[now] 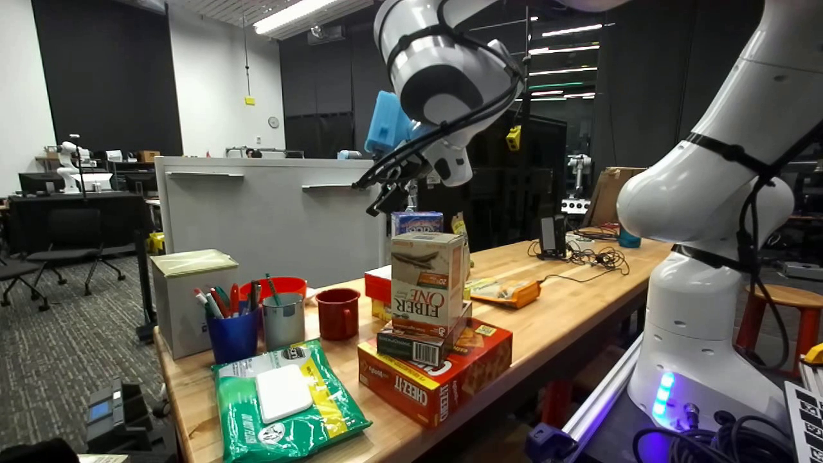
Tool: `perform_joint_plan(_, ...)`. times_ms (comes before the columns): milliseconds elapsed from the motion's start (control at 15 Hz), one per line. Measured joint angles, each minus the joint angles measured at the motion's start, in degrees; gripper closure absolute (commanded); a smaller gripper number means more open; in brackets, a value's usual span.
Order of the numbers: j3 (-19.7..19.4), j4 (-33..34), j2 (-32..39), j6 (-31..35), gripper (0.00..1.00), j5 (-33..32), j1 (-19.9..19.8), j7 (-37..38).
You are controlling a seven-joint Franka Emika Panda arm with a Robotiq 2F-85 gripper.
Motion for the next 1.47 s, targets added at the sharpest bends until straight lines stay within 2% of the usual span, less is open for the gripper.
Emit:
perform_joint_plan(400,1.9,0.4,-3.0,0.0,0.0,0.4,-3.3,1.0)
perform_joint_plan(467,4.3,0.7,-3.1,-0.1,0.0,0.5,-5.3,1.3)
perform_joint_plan(800,25.3,2.3,-4.5,-0.1,0.0,2.3,-24.4,3.0)
perform_joint_plan(933,29.5,4.4,-5.9,0.1,0.0,3.4,-29.5,3.0)
perform_joint_plan(1133,31.2,7.8,-7.1,0.1,0.0,5.1,-34.0,3.0)
perform_joint_plan(1467,31.3,9.3,-8.6,0.1,0.0,5.0,-38.6,5.2)
